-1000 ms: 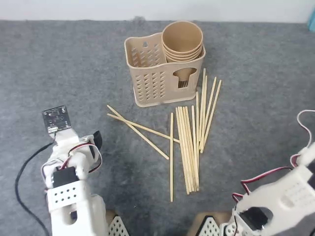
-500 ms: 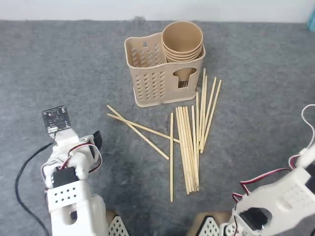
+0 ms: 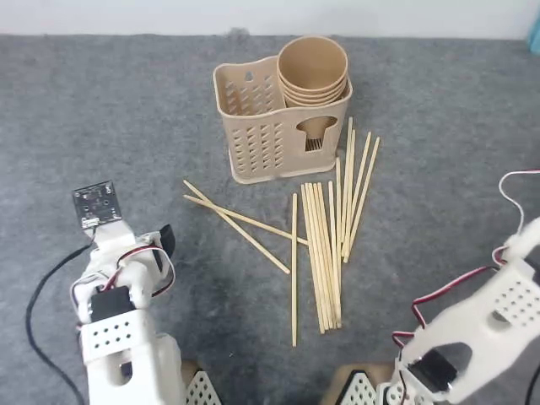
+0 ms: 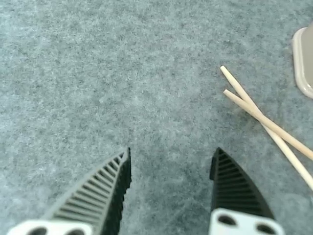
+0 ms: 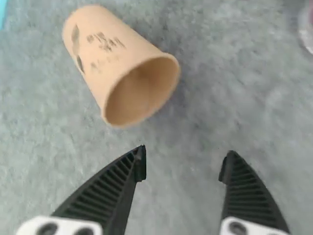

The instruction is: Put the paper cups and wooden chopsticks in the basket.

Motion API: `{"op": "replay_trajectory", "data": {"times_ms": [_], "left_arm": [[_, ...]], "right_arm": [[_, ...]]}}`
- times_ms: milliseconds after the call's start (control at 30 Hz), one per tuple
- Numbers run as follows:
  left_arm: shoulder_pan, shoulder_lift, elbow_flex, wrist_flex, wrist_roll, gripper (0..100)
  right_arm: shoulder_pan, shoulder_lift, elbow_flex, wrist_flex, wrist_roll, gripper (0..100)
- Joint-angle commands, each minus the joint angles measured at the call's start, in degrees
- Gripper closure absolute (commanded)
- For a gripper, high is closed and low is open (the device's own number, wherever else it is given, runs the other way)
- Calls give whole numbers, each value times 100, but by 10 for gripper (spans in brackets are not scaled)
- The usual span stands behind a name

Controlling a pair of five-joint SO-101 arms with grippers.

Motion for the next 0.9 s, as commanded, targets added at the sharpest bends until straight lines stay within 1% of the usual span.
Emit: {"op": "replay_trajectory", "data": {"times_ms": [0,100,167,300,367,667,867], "left_arm": [[18,-105,-13,-114,-62,746],[26,-105,-13,-123,-62,746],[26,-105,-13,-123,-62,746],[141,-105,-13,-132,-70,746],[185,-105,-13,-132,-70,746],[185,-105,-13,-132,-70,746],[185,-105,-13,-132,-70,746]], "right_arm": [[-101,13,-290,-664,-229,764],[-145,48,-290,-681,-229,763],[-198,-48,-290,-391,-220,761],[-312,-409,-290,426,-220,701],[-374,-576,-290,629,-220,680],[-400,-1191,-264,637,88,677],[-198,-1842,-53,690,211,678]]}}
